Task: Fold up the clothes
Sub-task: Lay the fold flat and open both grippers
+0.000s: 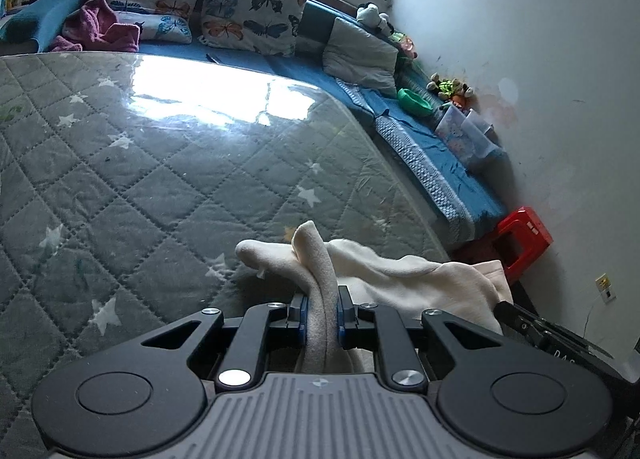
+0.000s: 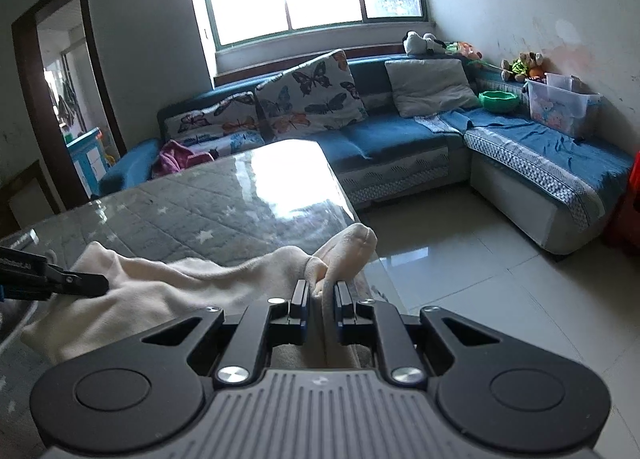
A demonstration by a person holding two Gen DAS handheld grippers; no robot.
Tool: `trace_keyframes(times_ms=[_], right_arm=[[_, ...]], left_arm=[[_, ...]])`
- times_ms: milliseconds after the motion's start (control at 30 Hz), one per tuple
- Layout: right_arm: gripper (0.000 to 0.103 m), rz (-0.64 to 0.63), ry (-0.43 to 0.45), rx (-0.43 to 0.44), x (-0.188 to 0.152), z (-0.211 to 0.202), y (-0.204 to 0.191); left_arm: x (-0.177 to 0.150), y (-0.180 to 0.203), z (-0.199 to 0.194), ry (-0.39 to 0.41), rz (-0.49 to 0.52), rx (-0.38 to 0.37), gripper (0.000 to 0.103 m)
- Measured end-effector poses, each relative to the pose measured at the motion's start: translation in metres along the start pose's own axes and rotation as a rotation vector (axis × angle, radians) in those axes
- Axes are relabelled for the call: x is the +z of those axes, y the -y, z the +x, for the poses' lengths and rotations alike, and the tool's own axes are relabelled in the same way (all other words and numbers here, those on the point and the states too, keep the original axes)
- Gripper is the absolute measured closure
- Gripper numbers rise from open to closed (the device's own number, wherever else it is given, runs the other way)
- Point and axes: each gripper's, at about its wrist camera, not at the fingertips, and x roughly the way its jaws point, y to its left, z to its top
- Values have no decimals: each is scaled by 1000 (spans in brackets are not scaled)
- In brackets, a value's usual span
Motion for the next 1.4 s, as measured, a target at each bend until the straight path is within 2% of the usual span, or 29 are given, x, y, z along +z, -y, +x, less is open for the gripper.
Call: trace_keyframes(times_ms=[467, 533, 667, 800, 900, 1067, 1133, 1267, 1400], right_arm=[[92, 0, -69, -17, -21, -8, -1], [91, -10, -76, -25, -24, -9, 0], [89, -5, -60, -45, -22, -15, 1], [88, -32, -34, -23, -13, -19, -9], [87, -50, -40, 21, -6, -15, -22], [87, -97, -72, 50, -1, 11, -44], [87, -102, -91, 47, 0, 24, -48], [87, -109, -123, 33, -2, 42, -49], [87, -95, -117, 32, -6, 49, -48]], left_arm=[[-28, -17, -6, -89, 10, -4, 88], [-29, -17, -8, -90, 23, 1, 83], [-24, -13, -16, -56, 54, 26, 80], [-14, -9, -25, 4, 77, 48, 73], [-8, -5, -28, 30, 85, 42, 74], [-4, 8, -15, 8, 114, 0, 77], [-3, 13, -6, -5, 120, -19, 82], [-5, 22, 13, -39, 144, -50, 82], [-8, 24, 30, -61, 162, -52, 82]])
